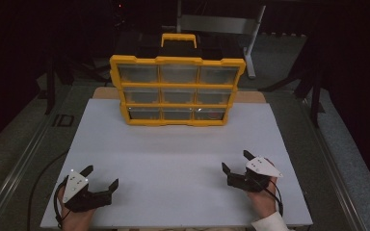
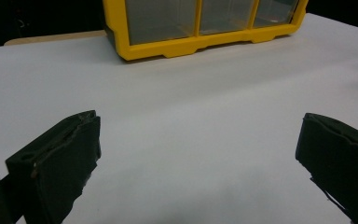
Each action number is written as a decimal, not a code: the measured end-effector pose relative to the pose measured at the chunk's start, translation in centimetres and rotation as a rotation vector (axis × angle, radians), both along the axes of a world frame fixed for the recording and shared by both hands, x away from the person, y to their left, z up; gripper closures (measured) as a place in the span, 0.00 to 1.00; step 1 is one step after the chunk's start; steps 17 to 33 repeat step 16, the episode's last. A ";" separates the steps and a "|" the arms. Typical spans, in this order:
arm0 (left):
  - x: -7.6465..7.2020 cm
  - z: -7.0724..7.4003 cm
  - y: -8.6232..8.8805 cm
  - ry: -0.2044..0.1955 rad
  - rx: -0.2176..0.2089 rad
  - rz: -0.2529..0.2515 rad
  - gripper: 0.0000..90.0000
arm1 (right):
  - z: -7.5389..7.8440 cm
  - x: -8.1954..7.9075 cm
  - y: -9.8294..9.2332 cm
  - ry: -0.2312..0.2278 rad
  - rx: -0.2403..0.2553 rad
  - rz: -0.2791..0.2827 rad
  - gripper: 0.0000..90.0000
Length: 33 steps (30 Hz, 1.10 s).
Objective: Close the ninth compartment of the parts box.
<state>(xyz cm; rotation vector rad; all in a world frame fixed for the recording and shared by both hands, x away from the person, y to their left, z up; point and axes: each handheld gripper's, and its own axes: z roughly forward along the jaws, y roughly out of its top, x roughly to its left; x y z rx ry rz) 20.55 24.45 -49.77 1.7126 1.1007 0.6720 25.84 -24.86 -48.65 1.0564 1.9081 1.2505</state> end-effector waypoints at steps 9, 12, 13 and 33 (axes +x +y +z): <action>-0.1 0.1 -0.1 -0.016 -0.014 -0.019 0.00 | -1.4 -1.4 -1.2 -0.079 0.059 0.039 0.12; -0.1 0.1 -0.1 -0.017 -0.013 -0.020 0.00 | -1.5 -1.7 -1.4 -0.093 0.052 0.035 0.12; -0.1 0.1 -0.1 -0.019 -0.012 -0.020 0.00 | -1.6 -1.8 -1.4 -0.096 0.043 0.031 0.12; 0.0 0.1 -0.1 -0.018 -0.009 -0.020 0.00 | -1.6 -1.8 -1.5 -0.095 0.051 0.032 0.12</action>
